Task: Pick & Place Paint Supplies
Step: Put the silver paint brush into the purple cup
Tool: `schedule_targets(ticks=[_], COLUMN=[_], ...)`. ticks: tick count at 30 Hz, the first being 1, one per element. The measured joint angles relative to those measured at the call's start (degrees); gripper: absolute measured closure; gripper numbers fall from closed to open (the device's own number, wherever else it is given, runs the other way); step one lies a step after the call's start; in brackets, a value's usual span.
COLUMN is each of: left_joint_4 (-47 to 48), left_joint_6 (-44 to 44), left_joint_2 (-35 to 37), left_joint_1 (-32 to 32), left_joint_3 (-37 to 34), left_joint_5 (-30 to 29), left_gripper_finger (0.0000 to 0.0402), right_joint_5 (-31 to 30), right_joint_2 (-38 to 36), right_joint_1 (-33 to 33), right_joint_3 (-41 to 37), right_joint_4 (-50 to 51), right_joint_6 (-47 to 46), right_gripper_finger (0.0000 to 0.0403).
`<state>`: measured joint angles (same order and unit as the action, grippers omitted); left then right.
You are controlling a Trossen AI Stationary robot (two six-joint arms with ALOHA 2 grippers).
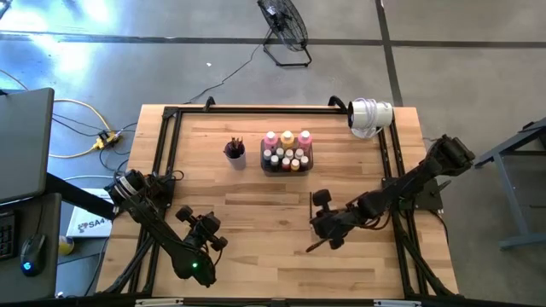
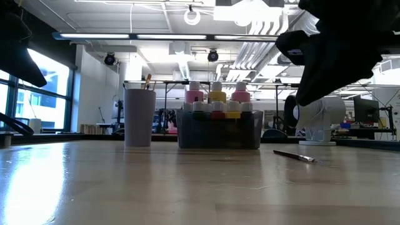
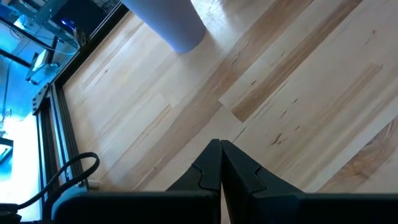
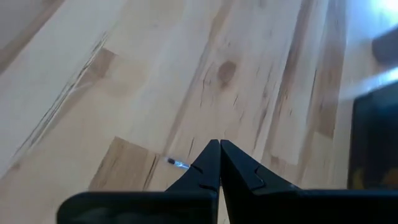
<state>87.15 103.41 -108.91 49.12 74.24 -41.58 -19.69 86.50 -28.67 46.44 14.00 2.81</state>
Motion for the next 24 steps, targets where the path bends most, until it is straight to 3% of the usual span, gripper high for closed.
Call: schedule_targets(ticks=[8, 20, 24], left_joint_4=[0.0, 0.0, 0.0], left_joint_6=[-0.3, -4.6, -4.6], left_joint_2=[0.0, 0.0, 0.0], left_joint_1=[0.0, 0.0, 0.0], left_joint_3=[0.0, 0.0, 0.0], left_joint_5=[-0.1, -0.8, -0.8], left_gripper_finger=[0.0402, 0.0402, 0.0402], right_joint_5=[1.4, 13.2, 14.1], right_joint_2=[0.0, 0.0, 0.0], right_joint_1=[0.7, 6.0, 6.7], right_joint_3=[0.0, 0.0, 0.0], right_joint_4=[-3.6, -12.5, -15.1], right_joint_6=[11.5, 12.1, 12.0], right_gripper_finger=[0.0401, 0.0401, 0.0401])
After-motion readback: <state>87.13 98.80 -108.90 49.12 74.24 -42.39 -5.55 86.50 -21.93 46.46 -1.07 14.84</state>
